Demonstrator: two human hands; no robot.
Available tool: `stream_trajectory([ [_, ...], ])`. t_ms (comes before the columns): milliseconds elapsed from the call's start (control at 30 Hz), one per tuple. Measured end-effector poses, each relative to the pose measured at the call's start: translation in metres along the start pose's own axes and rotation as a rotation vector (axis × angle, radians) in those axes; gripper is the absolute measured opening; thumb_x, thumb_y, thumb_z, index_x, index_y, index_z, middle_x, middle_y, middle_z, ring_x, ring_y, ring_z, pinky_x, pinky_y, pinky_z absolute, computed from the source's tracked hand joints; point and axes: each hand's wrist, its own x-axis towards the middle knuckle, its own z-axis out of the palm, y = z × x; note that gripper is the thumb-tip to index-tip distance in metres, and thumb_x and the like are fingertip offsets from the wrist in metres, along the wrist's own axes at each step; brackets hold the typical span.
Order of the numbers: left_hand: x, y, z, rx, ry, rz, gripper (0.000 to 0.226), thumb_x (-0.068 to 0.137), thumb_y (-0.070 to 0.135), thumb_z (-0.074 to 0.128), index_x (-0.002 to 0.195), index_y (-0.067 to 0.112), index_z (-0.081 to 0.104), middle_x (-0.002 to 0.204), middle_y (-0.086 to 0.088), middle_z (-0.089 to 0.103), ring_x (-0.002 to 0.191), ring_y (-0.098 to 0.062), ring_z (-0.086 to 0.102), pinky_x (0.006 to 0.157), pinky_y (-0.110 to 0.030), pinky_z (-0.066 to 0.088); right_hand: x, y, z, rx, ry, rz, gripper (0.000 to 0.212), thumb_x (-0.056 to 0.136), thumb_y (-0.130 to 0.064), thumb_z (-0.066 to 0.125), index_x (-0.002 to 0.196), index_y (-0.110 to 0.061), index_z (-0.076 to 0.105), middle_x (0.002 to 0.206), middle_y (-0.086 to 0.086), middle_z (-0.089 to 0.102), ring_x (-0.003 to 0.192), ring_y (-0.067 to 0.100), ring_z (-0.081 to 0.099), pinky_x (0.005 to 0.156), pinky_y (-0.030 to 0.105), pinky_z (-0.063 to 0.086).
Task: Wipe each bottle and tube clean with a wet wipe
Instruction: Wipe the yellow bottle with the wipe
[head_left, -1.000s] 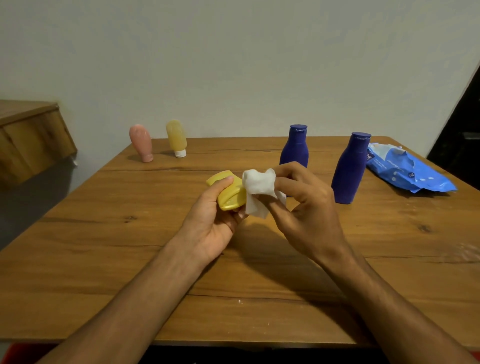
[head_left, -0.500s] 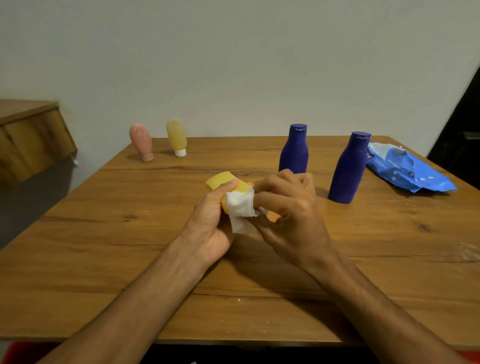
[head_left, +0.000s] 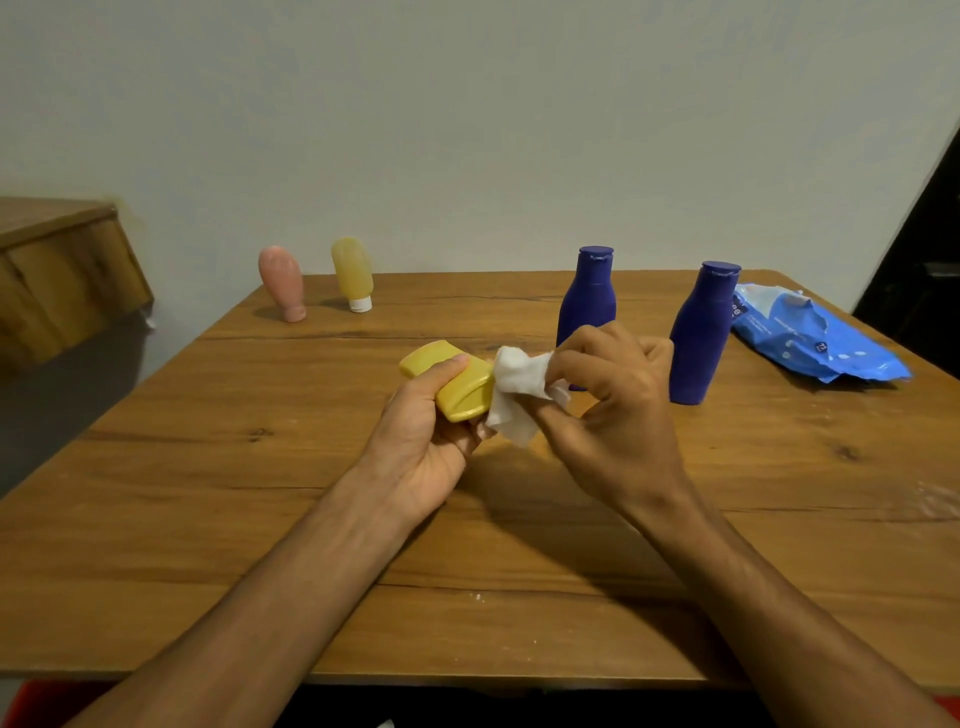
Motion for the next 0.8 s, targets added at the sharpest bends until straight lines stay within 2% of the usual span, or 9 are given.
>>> stream_trajectory([
  [67,-0.001,0.000,0.001,0.009,0.007,0.023,0.045,0.090,0.011,0.062,0.133,0.004,0.048,0.099,-0.017,0.065,0.065,-0.020,0.067,0.041,-0.024,0.050,0.001,0.002,-0.001,0.006,0.030,0.013,0.018,0.076,-0.033,0.060,0.074,-0.015,0.063,0.079,-0.009,0.054,0.076,0.015,0.051,0.071,0.034,0.032],
  [200,-0.001,-0.001,0.000,-0.006,-0.021,-0.034,0.050,0.089,0.012,0.064,0.135,0.000,0.049,0.114,-0.022,0.066,0.085,-0.025,0.069,0.060,-0.037,0.062,-0.002,-0.007,0.005,0.050,0.006,-0.058,0.014,0.076,-0.030,0.062,0.072,-0.017,0.060,0.078,-0.006,0.056,0.080,0.007,0.046,0.071,0.031,0.032],
  [300,-0.002,-0.004,-0.003,-0.018,-0.066,-0.113,0.068,0.075,0.016,0.071,0.137,0.003,0.047,0.096,-0.016,0.065,0.072,-0.024,0.069,0.054,-0.034,0.057,-0.007,-0.012,0.010,0.057,-0.095,-0.168,0.011,0.077,-0.030,0.062,0.075,-0.020,0.059,0.083,-0.004,0.058,0.086,0.009,0.046,0.073,0.029,0.028],
  [367,0.000,-0.005,-0.003,-0.024,-0.059,-0.091,0.068,0.073,0.015,0.071,0.136,0.002,0.048,0.106,-0.019,0.066,0.080,-0.026,0.069,0.058,-0.036,0.059,-0.006,-0.007,0.007,0.021,-0.118,-0.156,0.012,0.076,-0.031,0.061,0.074,-0.019,0.059,0.083,-0.004,0.059,0.086,0.009,0.046,0.074,0.029,0.027],
  [433,0.004,-0.003,-0.003,-0.037,-0.033,-0.036,0.059,0.081,0.012,0.067,0.135,-0.001,0.048,0.122,-0.023,0.063,0.096,-0.028,0.067,0.066,-0.040,0.061,-0.004,-0.001,0.003,-0.014,-0.065,-0.084,0.014,0.076,-0.033,0.059,0.073,-0.019,0.060,0.081,-0.005,0.059,0.083,0.008,0.045,0.074,0.030,0.027],
  [467,0.005,-0.003,-0.002,-0.041,-0.020,-0.018,0.052,0.086,0.010,0.065,0.134,-0.001,0.049,0.122,-0.022,0.064,0.097,-0.028,0.067,0.068,-0.040,0.062,-0.003,0.000,0.002,-0.019,-0.034,-0.058,0.015,0.076,-0.033,0.059,0.073,-0.018,0.060,0.080,-0.005,0.059,0.081,0.008,0.045,0.073,0.030,0.028],
  [533,0.004,-0.004,-0.002,-0.024,-0.021,-0.016,0.046,0.089,0.011,0.062,0.132,-0.002,0.051,0.110,-0.020,0.065,0.087,-0.025,0.067,0.064,-0.037,0.062,-0.004,-0.003,0.004,-0.007,-0.021,-0.076,0.015,0.077,-0.032,0.059,0.073,-0.017,0.060,0.080,-0.004,0.059,0.081,0.009,0.045,0.073,0.029,0.028],
  [633,0.001,-0.006,-0.004,-0.007,-0.047,-0.075,0.060,0.079,0.015,0.068,0.134,0.000,0.050,0.100,-0.017,0.066,0.079,-0.025,0.068,0.056,-0.035,0.058,-0.006,-0.007,0.008,-0.005,-0.091,-0.180,0.013,0.076,-0.030,0.060,0.073,-0.018,0.060,0.081,-0.003,0.059,0.085,0.010,0.045,0.073,0.029,0.027],
  [800,0.001,-0.003,-0.002,-0.029,-0.027,0.001,0.051,0.087,0.011,0.063,0.134,-0.004,0.049,0.116,-0.022,0.063,0.087,-0.026,0.068,0.062,-0.035,0.061,-0.004,0.000,0.003,-0.039,-0.020,-0.100,0.014,0.077,-0.030,0.059,0.073,-0.017,0.061,0.080,-0.003,0.060,0.081,0.008,0.044,0.073,0.025,0.024],
])
